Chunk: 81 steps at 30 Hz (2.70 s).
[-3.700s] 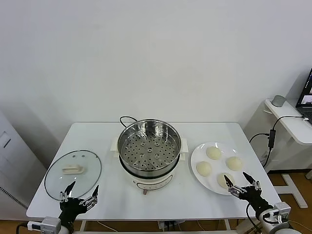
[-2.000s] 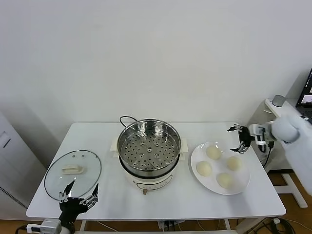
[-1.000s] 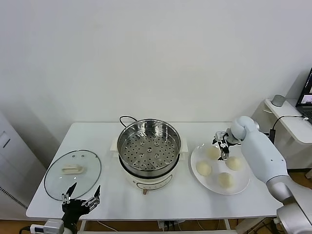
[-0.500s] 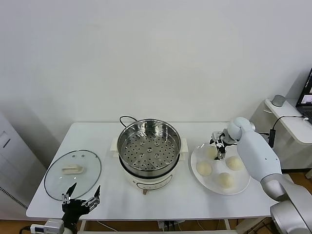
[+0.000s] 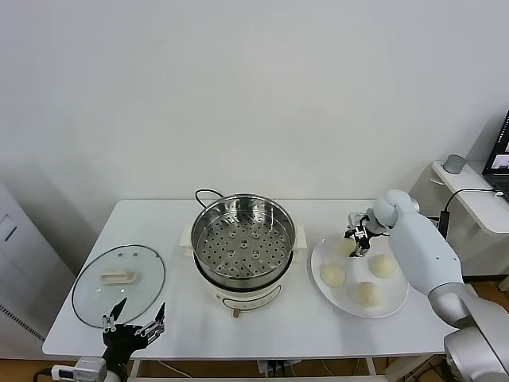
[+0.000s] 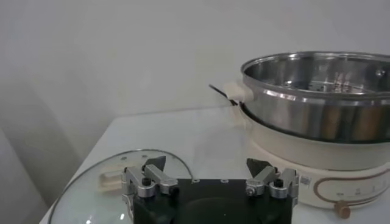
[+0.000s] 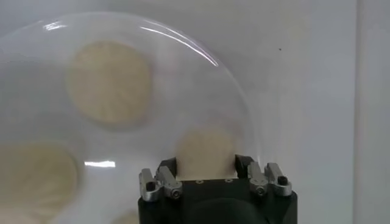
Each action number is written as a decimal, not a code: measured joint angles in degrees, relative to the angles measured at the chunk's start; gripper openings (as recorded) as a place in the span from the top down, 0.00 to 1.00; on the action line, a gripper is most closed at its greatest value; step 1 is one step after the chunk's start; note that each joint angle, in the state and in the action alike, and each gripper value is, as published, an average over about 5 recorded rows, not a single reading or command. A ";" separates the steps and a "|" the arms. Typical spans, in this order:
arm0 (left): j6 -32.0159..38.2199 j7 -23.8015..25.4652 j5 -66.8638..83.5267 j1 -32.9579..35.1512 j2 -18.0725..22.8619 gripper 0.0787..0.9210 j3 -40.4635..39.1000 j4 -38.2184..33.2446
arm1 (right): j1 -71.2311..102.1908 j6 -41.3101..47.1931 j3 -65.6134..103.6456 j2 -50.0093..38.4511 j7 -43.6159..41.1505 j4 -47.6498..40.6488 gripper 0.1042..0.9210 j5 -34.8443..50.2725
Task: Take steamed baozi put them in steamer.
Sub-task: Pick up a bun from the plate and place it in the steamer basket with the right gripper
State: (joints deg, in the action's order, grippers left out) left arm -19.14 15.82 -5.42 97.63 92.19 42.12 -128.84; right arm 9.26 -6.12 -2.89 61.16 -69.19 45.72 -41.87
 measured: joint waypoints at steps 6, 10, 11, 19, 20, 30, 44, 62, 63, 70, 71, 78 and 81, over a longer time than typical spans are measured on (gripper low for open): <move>-0.71 -0.36 -1.06 -0.63 0.00 0.12 -0.06 0.13 | -7.20 0.95 -6.82 -0.49 -2.53 0.75 0.44 6.94; -1.19 -0.87 -1.82 -0.95 0.00 0.12 -0.01 0.25 | -14.71 0.34 -13.19 1.27 -5.13 -0.64 0.44 13.79; -1.27 -0.98 -1.97 -1.01 0.00 0.12 0.01 0.22 | -16.66 -0.21 -14.73 2.02 -5.96 -1.29 0.44 15.66; -1.76 -1.58 -2.50 -1.38 0.00 0.12 0.19 -0.54 | -28.68 -9.09 -25.88 9.28 -12.21 -5.18 0.44 28.68; -1.80 -1.64 -2.53 -1.40 0.00 0.12 0.19 -0.63 | -29.62 -10.52 -27.02 10.14 -12.87 -5.43 0.44 29.72; -2.12 -2.19 -2.36 -1.33 0.00 0.12 0.91 -1.16 | -33.83 -26.98 -34.57 18.15 -17.10 -6.28 0.43 34.19; -2.48 -2.48 -2.21 -1.74 0.00 0.12 0.99 -0.89 | -29.04 -39.01 -33.30 25.00 -15.50 -6.17 0.43 23.62; -2.88 -2.50 -2.23 -2.17 0.00 0.12 0.81 -0.37 | -22.07 -41.10 -28.32 27.90 -3.99 -7.47 0.43 3.43; -2.91 -2.49 -2.23 -2.20 0.00 0.12 0.82 -0.37 | -21.88 -41.10 -28.26 27.99 -3.44 -7.49 0.43 2.96; -3.02 -2.46 -2.24 -2.22 0.00 0.12 0.82 -0.36 | -21.50 -41.10 -28.93 27.73 -1.23 -7.13 0.29 2.49; -3.04 -2.46 -2.25 -2.21 0.00 0.12 0.82 -0.36 | -21.57 -41.09 -29.31 27.54 -1.29 -6.99 0.26 3.09; -3.37 -2.47 -2.24 -2.24 0.00 0.12 0.77 -0.08 | -22.91 -41.08 -31.85 26.03 -3.23 -6.05 0.12 9.36; -3.40 -2.46 -2.24 -2.20 0.00 0.12 0.82 -0.17 | -24.21 -41.07 -32.99 24.82 -4.66 -5.07 0.12 13.28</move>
State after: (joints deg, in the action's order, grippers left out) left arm -22.54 13.37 -7.66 95.43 92.20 42.94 -129.01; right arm -14.95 -47.19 -35.88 85.98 -73.85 40.65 -28.59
